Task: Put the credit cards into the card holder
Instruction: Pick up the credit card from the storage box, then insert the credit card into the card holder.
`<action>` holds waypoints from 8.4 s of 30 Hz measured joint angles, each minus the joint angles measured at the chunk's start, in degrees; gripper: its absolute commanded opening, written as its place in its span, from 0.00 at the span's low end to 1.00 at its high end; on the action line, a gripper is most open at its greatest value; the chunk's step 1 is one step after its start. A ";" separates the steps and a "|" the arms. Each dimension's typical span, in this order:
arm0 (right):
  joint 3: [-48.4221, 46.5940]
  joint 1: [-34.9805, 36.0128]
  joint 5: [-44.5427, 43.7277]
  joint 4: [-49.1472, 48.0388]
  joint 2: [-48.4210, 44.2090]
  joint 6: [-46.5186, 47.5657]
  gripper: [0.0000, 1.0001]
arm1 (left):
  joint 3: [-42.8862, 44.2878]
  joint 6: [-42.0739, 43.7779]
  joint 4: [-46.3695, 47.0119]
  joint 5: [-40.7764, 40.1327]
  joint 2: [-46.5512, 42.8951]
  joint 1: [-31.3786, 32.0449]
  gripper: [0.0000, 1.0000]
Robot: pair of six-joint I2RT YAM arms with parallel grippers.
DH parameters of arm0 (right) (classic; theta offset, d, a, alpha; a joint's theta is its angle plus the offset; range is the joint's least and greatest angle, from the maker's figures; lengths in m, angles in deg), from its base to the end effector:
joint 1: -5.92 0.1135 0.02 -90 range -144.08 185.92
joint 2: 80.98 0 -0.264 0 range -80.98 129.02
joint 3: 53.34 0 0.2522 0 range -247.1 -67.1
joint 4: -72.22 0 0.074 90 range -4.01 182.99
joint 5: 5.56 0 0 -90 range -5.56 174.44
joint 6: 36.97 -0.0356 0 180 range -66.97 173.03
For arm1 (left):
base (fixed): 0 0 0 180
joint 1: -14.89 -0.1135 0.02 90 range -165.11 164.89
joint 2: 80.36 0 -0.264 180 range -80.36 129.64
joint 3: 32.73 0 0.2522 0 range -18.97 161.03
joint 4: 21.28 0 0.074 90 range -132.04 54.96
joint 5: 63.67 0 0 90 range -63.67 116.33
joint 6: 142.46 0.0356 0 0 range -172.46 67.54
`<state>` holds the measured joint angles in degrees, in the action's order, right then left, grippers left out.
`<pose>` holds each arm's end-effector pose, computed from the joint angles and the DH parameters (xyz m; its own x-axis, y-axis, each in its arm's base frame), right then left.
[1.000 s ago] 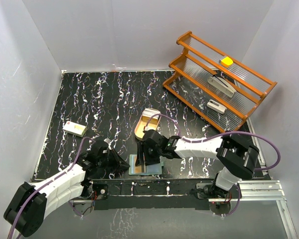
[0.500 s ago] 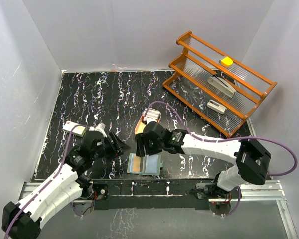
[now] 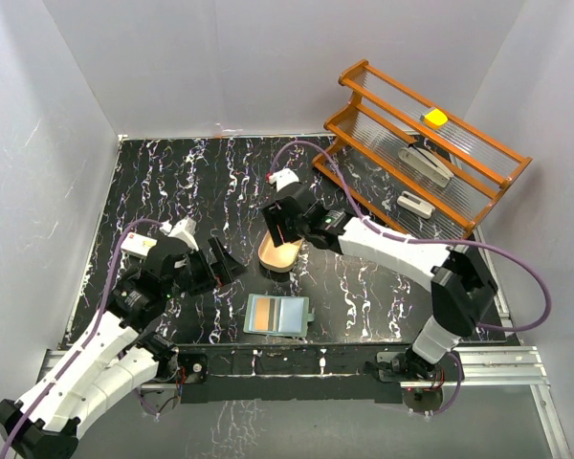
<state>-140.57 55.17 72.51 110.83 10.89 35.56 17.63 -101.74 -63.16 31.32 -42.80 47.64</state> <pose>0.2401 0.2674 0.2824 -0.6196 -0.2692 -0.7373 -0.4790 0.8738 0.0836 0.1264 -0.0850 0.2771 -0.7236 -0.4323 -0.5381 0.0835 0.7190 -0.6899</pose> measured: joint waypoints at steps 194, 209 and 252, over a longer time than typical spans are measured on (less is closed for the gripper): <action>34.84 5.01 19.78 -2.93 -10.82 -28.94 0.24 | -23.65 -18.91 41.64 21.42 17.44 4.59 0.00; 35.08 5.01 19.69 -3.04 -10.93 -27.85 0.21 | -25.68 -18.10 44.48 20.85 20.48 5.42 0.00; 37.24 4.96 19.54 -5.38 -12.59 -28.02 0.19 | -22.45 -14.82 48.81 9.90 32.39 14.19 0.00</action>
<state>-103.32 60.13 92.05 105.45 -1.70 7.54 -4.81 -116.56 -14.36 41.22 -10.41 61.83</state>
